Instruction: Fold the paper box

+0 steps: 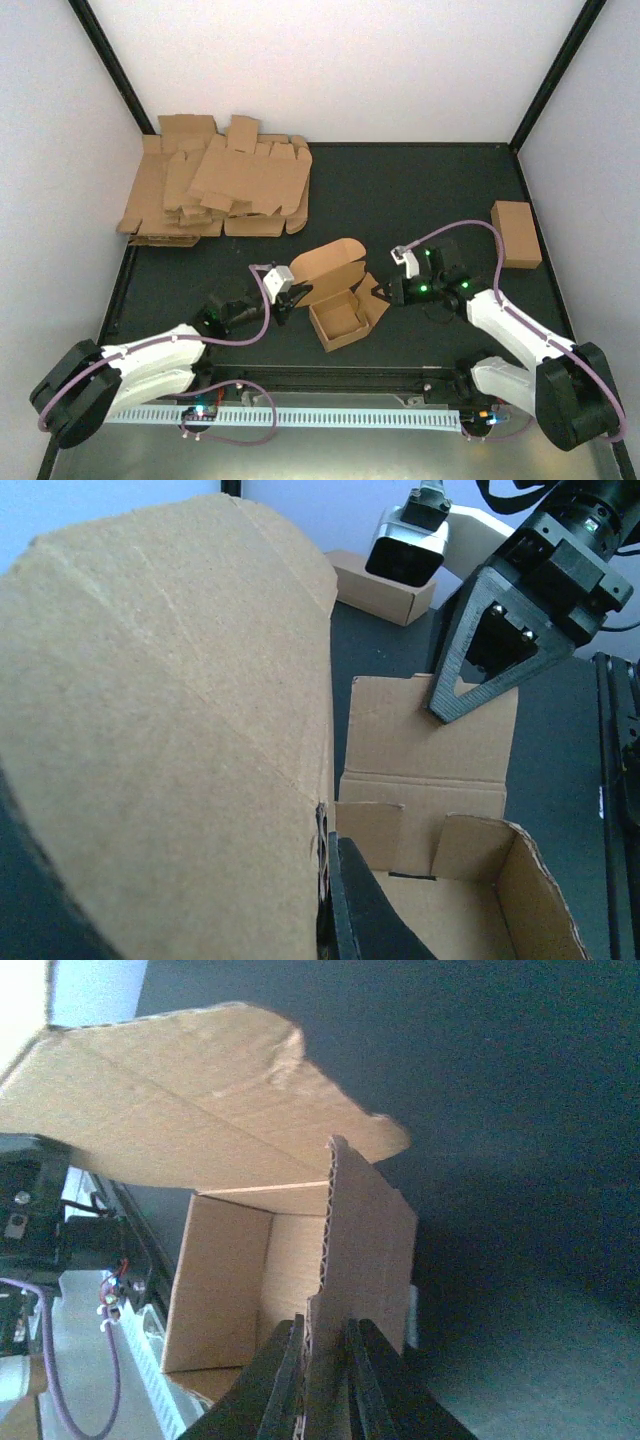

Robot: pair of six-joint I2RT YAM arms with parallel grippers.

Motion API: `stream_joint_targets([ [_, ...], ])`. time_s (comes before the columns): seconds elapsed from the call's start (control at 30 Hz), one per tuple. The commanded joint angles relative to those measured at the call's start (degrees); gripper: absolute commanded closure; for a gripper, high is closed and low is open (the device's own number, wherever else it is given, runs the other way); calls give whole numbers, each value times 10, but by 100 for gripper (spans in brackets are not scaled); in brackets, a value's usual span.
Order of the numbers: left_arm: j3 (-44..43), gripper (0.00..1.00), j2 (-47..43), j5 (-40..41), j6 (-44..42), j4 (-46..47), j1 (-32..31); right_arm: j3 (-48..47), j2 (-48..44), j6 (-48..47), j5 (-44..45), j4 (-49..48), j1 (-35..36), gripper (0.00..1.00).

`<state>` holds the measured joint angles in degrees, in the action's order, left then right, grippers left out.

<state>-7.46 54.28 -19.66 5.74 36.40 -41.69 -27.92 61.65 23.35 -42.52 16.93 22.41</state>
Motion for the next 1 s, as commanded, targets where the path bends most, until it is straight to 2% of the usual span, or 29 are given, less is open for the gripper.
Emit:
stream_joint_targets([
  [0.0, -6, 98, 21, -16, 3, 35, -3, 13, -13, 22, -25, -42, 19, 82],
  [0.33, -3, 98, 54, -15, 13, 50, -3, 50, -2, 31, -71, -95, 27, 70],
  [0.57, -3, 98, 54, -17, 14, 49, -4, 52, 7, 34, -97, -116, 52, 47],
  [0.8, -3, 98, 54, -18, 15, 48, -4, 66, 14, 37, -128, -142, 56, 45],
  [0.97, -4, 98, 54, -20, 16, 49, -5, 81, 45, 48, -148, -189, 66, 47],
])
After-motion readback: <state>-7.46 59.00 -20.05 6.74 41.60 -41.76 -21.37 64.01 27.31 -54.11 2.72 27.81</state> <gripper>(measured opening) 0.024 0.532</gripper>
